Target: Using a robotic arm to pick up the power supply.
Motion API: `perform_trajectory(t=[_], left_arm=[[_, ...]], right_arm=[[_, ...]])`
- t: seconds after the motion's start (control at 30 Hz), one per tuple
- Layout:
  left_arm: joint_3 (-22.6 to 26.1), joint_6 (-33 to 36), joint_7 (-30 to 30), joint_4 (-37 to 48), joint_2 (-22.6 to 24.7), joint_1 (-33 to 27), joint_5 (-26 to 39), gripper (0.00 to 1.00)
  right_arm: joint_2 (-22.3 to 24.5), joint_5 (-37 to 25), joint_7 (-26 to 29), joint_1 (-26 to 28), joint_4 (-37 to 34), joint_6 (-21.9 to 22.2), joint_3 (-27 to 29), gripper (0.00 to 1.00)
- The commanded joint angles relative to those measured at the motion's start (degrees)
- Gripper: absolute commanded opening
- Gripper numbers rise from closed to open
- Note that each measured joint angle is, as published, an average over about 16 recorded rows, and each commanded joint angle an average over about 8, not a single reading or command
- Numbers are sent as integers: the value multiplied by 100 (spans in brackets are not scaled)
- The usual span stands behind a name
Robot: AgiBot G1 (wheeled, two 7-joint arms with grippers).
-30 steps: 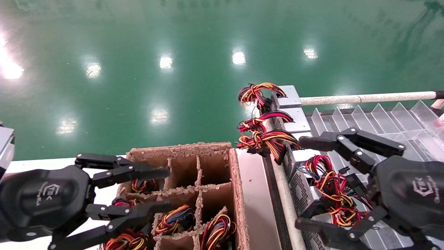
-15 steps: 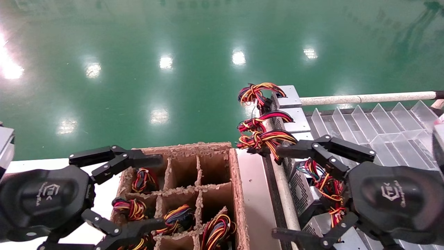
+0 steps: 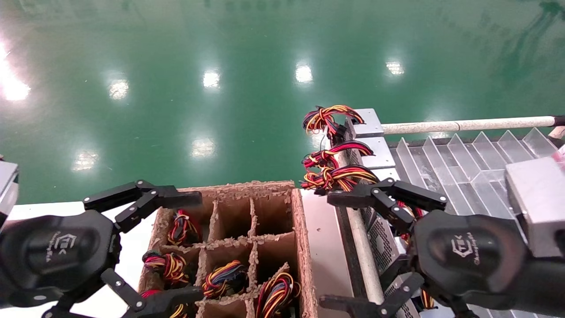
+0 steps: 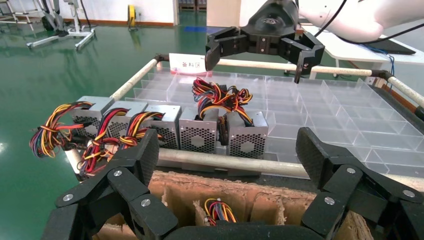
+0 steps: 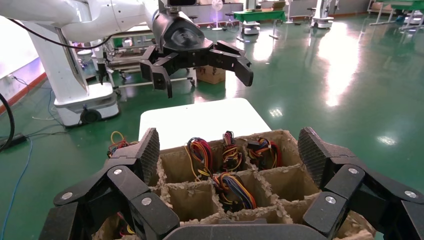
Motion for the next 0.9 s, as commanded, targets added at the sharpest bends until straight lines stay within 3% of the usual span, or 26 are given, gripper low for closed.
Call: perform_trajectory(t=[0.03, 0.9], left_arm=[[0, 0, 0, 0, 0, 0, 0, 100], [0, -1, 0, 1, 0, 1, -1, 100]], right_arm=[[-84, -92, 69, -21, 9, -24, 88, 100], [-74, -86, 63, -22, 10, -24, 81, 100]])
